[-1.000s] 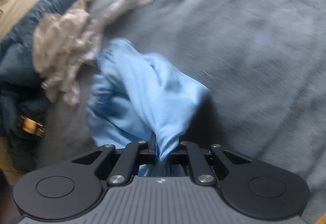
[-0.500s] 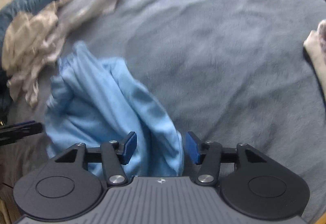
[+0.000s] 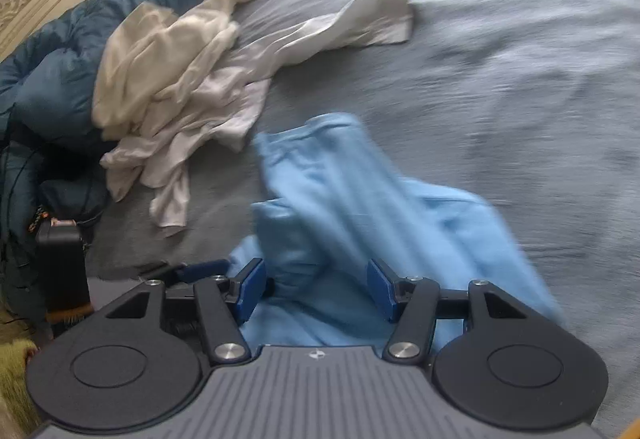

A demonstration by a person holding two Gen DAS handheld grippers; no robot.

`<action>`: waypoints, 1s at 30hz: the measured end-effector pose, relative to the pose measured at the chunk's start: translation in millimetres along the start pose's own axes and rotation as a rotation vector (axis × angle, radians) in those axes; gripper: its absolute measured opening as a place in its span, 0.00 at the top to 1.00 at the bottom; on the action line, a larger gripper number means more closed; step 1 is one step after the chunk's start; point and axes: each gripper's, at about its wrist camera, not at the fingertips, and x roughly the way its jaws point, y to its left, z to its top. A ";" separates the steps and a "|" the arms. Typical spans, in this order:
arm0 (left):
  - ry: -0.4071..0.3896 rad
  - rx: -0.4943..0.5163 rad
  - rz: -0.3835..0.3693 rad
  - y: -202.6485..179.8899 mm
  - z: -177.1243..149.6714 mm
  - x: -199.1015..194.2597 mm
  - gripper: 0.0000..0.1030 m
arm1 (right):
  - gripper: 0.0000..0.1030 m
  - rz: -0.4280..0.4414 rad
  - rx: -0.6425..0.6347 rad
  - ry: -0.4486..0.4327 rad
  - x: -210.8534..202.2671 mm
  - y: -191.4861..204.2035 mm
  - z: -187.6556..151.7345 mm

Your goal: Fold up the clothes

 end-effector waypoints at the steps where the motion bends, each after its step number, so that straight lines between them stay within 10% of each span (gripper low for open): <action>1: 0.007 -0.017 -0.002 2.2 -4.5 -3.3 0.34 | 0.43 0.003 -0.008 0.020 9.6 6.5 3.1; 10: 0.037 -0.037 -0.055 8.1 -49.4 -18.0 0.34 | 0.45 -0.098 -0.106 0.118 91.7 47.7 14.2; 14: 0.026 -0.017 -0.090 2.1 -57.3 -21.9 0.34 | 0.88 -0.176 -0.173 0.097 103.1 49.3 9.9; 30: 0.052 0.079 -0.131 -37.5 -60.3 -19.2 0.35 | 0.94 -0.370 0.037 -0.216 -66.0 -66.1 19.8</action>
